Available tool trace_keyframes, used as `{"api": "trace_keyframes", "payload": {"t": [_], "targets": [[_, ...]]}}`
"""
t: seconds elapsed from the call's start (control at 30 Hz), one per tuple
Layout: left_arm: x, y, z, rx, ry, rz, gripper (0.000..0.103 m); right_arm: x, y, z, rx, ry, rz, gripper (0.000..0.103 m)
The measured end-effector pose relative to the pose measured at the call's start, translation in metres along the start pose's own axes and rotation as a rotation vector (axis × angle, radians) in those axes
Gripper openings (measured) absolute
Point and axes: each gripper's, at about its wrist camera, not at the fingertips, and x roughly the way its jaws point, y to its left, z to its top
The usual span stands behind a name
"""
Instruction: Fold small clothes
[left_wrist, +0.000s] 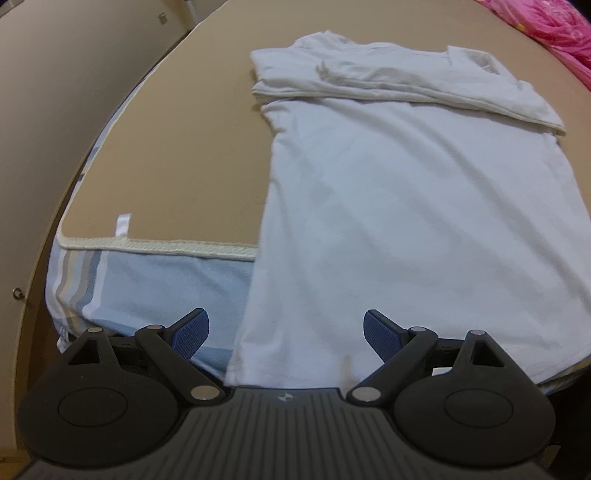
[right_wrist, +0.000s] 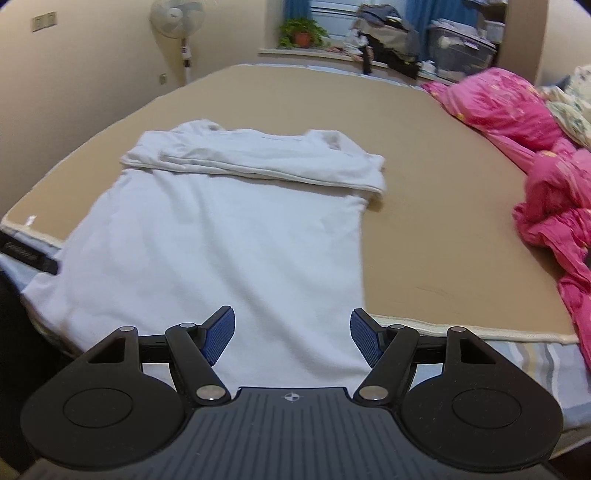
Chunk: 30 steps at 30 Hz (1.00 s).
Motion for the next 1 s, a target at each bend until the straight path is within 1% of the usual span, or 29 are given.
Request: {"api": "trace_keyframes", "payload": {"t": [0.1,0.17,0.23,0.33,0.43,0.5,0.57,0.6,0.63,0.67,0.73,0.77,0.87,0.93,1.0], "targets": [[0.01,0.009,-0.002,-0.021,0.028,0.016,0.094,0.009,-0.021,0.0,0.051,-0.005,-0.029,0.072],[0.019,0.015,-0.003,-0.042,0.057,0.005,0.094,0.018,-0.036,0.0,0.094,-0.002,-0.036,0.073],[0.028,0.02,-0.004,-0.06,0.079,-0.011,0.094,0.03,-0.049,0.0,0.127,0.02,-0.037,0.074],[0.041,0.026,-0.003,-0.07,0.094,-0.019,0.094,0.05,-0.065,-0.002,0.17,0.079,-0.013,0.074],[0.055,0.033,0.001,-0.077,0.105,-0.057,0.094,0.074,-0.077,-0.005,0.214,0.135,0.02,0.075],[0.065,0.036,0.005,-0.076,0.124,-0.088,0.094,0.088,-0.083,-0.007,0.244,0.167,0.035,0.075],[0.079,0.037,0.007,-0.063,0.163,-0.113,0.094,0.1,-0.089,-0.008,0.281,0.19,0.042,0.075],[0.083,0.038,0.007,-0.059,0.171,-0.127,0.095,0.107,-0.093,-0.008,0.305,0.208,0.054,0.075],[0.086,0.039,0.007,-0.06,0.168,-0.138,0.1,0.113,-0.095,-0.009,0.322,0.227,0.072,0.075],[0.087,0.04,0.006,-0.062,0.166,-0.147,0.102,0.119,-0.097,-0.01,0.337,0.251,0.096,0.075],[0.089,0.04,0.004,-0.071,0.173,-0.166,0.102,0.129,-0.096,-0.016,0.361,0.306,0.127,0.075],[0.088,0.04,0.003,-0.069,0.171,-0.173,0.102,0.133,-0.093,-0.02,0.363,0.333,0.155,0.077],[0.084,0.039,-0.001,-0.053,0.19,-0.239,0.102,0.13,-0.08,-0.027,0.301,0.312,0.152,0.079],[0.08,0.035,-0.004,-0.03,0.198,-0.281,0.102,0.129,-0.078,-0.028,0.289,0.308,0.157,0.081],[0.079,0.031,-0.006,-0.006,0.198,-0.292,0.102,0.129,-0.079,-0.029,0.3,0.306,0.171,0.082]]}}
